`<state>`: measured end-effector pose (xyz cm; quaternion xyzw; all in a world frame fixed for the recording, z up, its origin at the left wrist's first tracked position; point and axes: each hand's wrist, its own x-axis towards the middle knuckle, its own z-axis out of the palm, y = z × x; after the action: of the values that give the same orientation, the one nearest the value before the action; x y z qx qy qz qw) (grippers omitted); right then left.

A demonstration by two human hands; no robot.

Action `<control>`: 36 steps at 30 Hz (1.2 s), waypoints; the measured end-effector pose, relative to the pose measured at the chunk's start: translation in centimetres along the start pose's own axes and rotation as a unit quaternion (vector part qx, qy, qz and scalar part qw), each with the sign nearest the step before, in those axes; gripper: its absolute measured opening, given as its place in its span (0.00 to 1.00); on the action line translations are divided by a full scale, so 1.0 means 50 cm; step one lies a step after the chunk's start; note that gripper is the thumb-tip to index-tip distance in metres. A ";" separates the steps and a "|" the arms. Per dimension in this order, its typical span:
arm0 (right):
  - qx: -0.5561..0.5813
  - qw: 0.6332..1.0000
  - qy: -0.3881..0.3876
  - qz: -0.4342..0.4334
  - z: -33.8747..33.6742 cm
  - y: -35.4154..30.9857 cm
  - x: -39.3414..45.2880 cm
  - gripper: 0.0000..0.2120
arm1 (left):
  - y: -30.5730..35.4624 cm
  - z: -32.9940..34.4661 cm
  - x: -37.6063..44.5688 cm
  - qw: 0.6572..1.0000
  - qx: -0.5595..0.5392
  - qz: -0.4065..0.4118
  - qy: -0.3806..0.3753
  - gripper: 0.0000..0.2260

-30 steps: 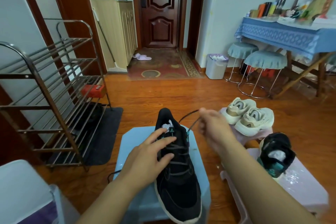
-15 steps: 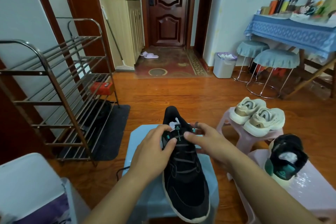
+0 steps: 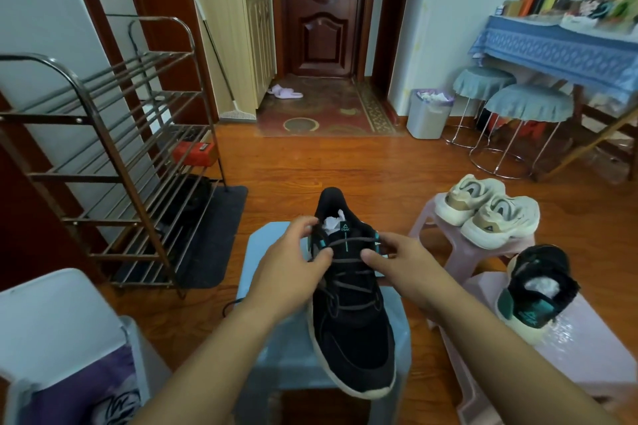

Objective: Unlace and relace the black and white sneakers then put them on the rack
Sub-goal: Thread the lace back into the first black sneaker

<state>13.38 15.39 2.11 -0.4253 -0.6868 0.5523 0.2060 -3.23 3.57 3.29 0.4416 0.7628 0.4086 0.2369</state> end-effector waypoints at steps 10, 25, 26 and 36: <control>-0.132 0.984 0.116 -0.039 -0.029 -0.042 -0.071 0.06 | -0.065 -0.079 -0.063 0.988 -0.092 -0.119 -0.034 0.16; 0.420 0.905 -0.004 0.074 -0.002 -0.067 -0.101 0.06 | 0.036 -0.014 -0.101 0.960 -0.239 -0.039 -0.137 0.04; 0.486 0.868 0.035 0.093 -0.052 -0.061 -0.082 0.08 | 0.025 -0.029 -0.096 0.971 -0.173 -0.022 -0.163 0.03; 0.353 0.814 0.398 0.233 -0.309 0.096 -0.021 0.04 | 0.002 -0.081 -0.069 0.963 -0.241 0.002 0.121 0.09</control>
<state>27.31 23.69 2.56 -0.6532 -0.1828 0.5706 0.4630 -4.40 -1.07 5.64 0.3203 0.6638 0.6314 0.2411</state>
